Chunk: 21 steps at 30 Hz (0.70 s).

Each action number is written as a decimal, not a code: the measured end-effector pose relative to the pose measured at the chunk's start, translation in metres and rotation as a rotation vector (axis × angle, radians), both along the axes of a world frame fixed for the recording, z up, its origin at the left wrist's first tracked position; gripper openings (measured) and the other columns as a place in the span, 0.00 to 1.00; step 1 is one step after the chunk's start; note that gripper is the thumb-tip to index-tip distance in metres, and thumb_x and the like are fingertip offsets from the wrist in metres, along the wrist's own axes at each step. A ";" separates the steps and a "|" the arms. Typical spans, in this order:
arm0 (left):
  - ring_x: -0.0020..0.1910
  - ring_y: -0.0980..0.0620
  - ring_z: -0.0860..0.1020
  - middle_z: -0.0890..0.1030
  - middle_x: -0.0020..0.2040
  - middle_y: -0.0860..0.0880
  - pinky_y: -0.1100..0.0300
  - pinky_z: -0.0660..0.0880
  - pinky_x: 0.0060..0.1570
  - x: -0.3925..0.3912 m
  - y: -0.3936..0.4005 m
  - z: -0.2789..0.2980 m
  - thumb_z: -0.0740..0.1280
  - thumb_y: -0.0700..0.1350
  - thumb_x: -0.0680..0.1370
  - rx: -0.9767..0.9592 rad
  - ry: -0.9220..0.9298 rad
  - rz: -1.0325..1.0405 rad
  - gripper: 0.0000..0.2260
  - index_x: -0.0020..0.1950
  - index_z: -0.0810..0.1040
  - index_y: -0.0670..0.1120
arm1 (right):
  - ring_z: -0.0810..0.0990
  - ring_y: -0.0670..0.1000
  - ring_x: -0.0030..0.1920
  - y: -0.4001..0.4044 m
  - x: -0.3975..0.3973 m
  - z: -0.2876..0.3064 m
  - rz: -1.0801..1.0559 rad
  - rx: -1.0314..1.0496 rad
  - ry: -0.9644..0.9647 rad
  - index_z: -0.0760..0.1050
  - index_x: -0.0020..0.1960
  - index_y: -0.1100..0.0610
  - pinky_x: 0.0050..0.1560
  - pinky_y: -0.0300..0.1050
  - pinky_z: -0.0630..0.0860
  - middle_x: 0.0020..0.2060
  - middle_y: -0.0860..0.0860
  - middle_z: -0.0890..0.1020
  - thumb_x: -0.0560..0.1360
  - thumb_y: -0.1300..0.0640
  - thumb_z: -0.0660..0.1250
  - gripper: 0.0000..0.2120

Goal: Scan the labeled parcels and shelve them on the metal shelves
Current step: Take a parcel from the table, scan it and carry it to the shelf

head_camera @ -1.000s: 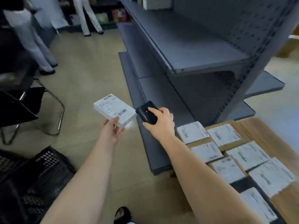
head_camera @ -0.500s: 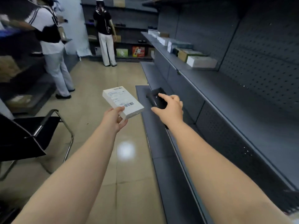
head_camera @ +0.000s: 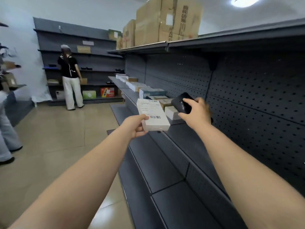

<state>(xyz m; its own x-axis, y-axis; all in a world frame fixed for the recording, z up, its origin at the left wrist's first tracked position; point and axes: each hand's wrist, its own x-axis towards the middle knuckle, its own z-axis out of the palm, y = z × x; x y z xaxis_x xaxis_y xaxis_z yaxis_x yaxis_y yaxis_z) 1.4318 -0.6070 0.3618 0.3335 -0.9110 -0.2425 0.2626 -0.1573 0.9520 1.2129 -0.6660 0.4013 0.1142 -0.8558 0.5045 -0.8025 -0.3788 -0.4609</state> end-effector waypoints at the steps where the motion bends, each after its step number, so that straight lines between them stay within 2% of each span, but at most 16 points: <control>1: 0.38 0.51 0.83 0.85 0.46 0.47 0.58 0.81 0.31 -0.003 -0.020 0.001 0.69 0.41 0.78 0.028 -0.042 -0.074 0.11 0.61 0.77 0.44 | 0.64 0.58 0.66 -0.012 -0.003 0.003 -0.033 0.008 -0.021 0.69 0.71 0.40 0.63 0.58 0.69 0.67 0.51 0.66 0.72 0.47 0.72 0.29; 4: 0.42 0.51 0.84 0.85 0.51 0.46 0.55 0.82 0.36 -0.015 -0.076 -0.004 0.70 0.41 0.78 0.122 -0.145 -0.318 0.13 0.62 0.77 0.44 | 0.65 0.57 0.65 -0.041 -0.010 0.012 -0.119 -0.004 -0.019 0.68 0.71 0.41 0.63 0.57 0.70 0.65 0.50 0.67 0.71 0.46 0.72 0.30; 7: 0.45 0.49 0.84 0.84 0.54 0.45 0.55 0.82 0.35 -0.028 -0.131 -0.009 0.72 0.42 0.77 0.173 -0.141 -0.540 0.14 0.62 0.77 0.43 | 0.66 0.56 0.65 -0.063 -0.014 0.014 -0.234 -0.025 -0.029 0.68 0.71 0.41 0.63 0.54 0.70 0.64 0.50 0.68 0.71 0.46 0.74 0.31; 11: 0.43 0.48 0.81 0.82 0.46 0.45 0.55 0.83 0.35 -0.043 -0.193 -0.007 0.73 0.41 0.76 0.190 -0.151 -0.756 0.08 0.53 0.78 0.42 | 0.65 0.56 0.66 -0.083 -0.017 0.000 -0.413 -0.012 -0.089 0.69 0.71 0.41 0.65 0.57 0.68 0.63 0.50 0.69 0.69 0.46 0.75 0.31; 13: 0.44 0.49 0.81 0.82 0.46 0.45 0.56 0.82 0.37 -0.051 -0.218 -0.007 0.72 0.42 0.77 0.202 -0.185 -0.863 0.09 0.55 0.78 0.42 | 0.65 0.56 0.66 -0.090 -0.016 -0.009 -0.507 0.004 -0.105 0.70 0.71 0.42 0.67 0.55 0.67 0.64 0.51 0.70 0.70 0.46 0.75 0.31; 16: 0.44 0.49 0.80 0.81 0.47 0.45 0.56 0.82 0.33 -0.059 -0.249 -0.008 0.71 0.42 0.77 0.211 -0.194 -0.944 0.10 0.57 0.77 0.42 | 0.64 0.57 0.67 -0.100 -0.009 -0.021 -0.602 0.037 -0.097 0.69 0.72 0.42 0.67 0.56 0.66 0.65 0.52 0.69 0.70 0.46 0.75 0.32; 18: 0.43 0.49 0.80 0.81 0.47 0.44 0.55 0.81 0.34 -0.060 -0.259 -0.003 0.71 0.41 0.77 0.186 -0.251 -0.964 0.12 0.59 0.77 0.40 | 0.62 0.57 0.69 -0.106 -0.002 -0.028 -0.663 0.078 -0.091 0.68 0.72 0.41 0.68 0.57 0.66 0.67 0.51 0.68 0.71 0.46 0.74 0.32; 20: 0.44 0.48 0.81 0.82 0.49 0.43 0.54 0.82 0.33 -0.061 -0.266 0.001 0.72 0.41 0.77 0.093 -0.352 -0.938 0.16 0.63 0.76 0.39 | 0.61 0.57 0.70 -0.111 0.006 -0.035 -0.716 0.113 -0.110 0.67 0.73 0.40 0.68 0.58 0.65 0.69 0.52 0.66 0.71 0.46 0.73 0.31; 21: 0.46 0.46 0.81 0.82 0.51 0.43 0.53 0.82 0.36 -0.061 -0.268 0.001 0.72 0.41 0.76 -0.003 -0.459 -0.915 0.17 0.63 0.75 0.40 | 0.61 0.57 0.71 -0.113 0.009 -0.038 -0.734 0.119 -0.138 0.67 0.72 0.40 0.69 0.58 0.65 0.71 0.52 0.65 0.71 0.47 0.73 0.32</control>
<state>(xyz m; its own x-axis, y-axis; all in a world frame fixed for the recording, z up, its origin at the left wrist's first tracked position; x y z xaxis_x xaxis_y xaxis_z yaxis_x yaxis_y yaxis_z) 1.3707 -0.8749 0.3628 -0.4297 -0.8636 -0.2639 -0.3473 -0.1118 0.9311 1.2218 -0.7786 0.3636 -0.5638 -0.7374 0.3720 -0.7615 0.2898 -0.5798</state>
